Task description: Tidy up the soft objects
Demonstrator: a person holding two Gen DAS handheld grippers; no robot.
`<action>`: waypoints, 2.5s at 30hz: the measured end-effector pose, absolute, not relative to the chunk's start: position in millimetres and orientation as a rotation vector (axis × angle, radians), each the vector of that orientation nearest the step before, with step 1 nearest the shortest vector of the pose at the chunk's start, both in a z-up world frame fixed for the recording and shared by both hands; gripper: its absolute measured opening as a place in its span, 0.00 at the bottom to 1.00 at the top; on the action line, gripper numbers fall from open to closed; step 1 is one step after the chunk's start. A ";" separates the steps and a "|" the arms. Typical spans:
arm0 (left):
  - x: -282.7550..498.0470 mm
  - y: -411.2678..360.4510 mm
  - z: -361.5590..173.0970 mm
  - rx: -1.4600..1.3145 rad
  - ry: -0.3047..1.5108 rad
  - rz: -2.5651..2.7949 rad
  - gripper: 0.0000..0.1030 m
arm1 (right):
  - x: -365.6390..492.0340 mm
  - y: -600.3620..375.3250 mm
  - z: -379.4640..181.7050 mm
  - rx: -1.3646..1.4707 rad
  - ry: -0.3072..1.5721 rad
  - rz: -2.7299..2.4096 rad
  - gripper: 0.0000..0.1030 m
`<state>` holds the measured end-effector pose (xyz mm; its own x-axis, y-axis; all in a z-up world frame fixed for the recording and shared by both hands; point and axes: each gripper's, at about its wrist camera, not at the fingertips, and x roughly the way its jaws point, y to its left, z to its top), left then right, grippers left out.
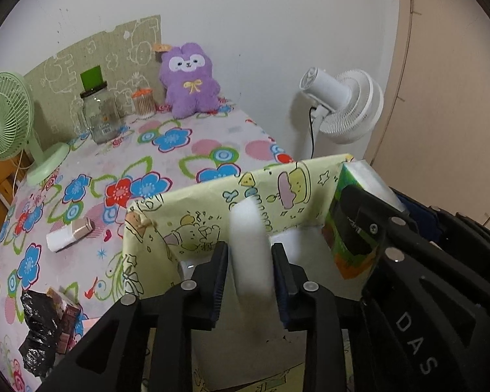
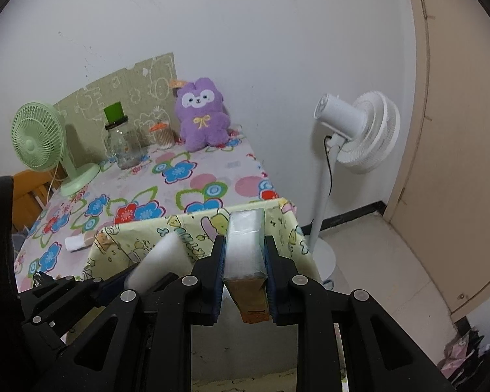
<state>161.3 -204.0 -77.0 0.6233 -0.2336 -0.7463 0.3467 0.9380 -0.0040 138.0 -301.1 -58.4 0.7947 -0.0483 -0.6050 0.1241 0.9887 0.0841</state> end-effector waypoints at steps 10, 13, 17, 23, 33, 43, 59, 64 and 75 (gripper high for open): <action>160.5 -207.5 -75.6 0.157 0.849 -0.359 0.63 | 145.6 -306.2 -64.7 0.163 0.691 -0.110 0.46; 157.3 -207.4 -73.0 0.154 0.830 -0.382 0.73 | 144.0 -306.0 -64.2 0.167 0.692 -0.112 0.55; 153.6 -206.6 -69.2 0.147 0.808 -0.394 0.83 | 140.3 -305.2 -61.0 0.167 0.677 -0.120 0.67; 145.6 -201.7 -60.6 0.149 0.774 -0.393 0.89 | 132.9 -299.9 -53.3 0.157 0.659 -0.127 0.80; 129.4 -183.5 -42.8 0.141 0.717 -0.382 0.89 | 116.7 -282.7 -35.8 0.137 0.627 -0.116 0.82; 112.6 -159.8 -27.4 0.128 0.667 -0.368 0.90 | 100.0 -259.1 -19.7 0.106 0.601 -0.104 0.83; 87.3 -120.3 -11.1 0.116 0.612 -0.347 0.91 | 73.2 -218.3 -1.2 0.044 0.544 -0.118 0.83; 78.9 -106.4 -6.2 0.107 0.593 -0.344 0.91 | 66.3 -206.3 2.6 0.043 0.537 -0.100 0.87; 64.5 -75.7 -5.7 0.103 0.574 -0.301 0.93 | 51.2 -175.2 4.7 0.014 0.498 -0.086 0.95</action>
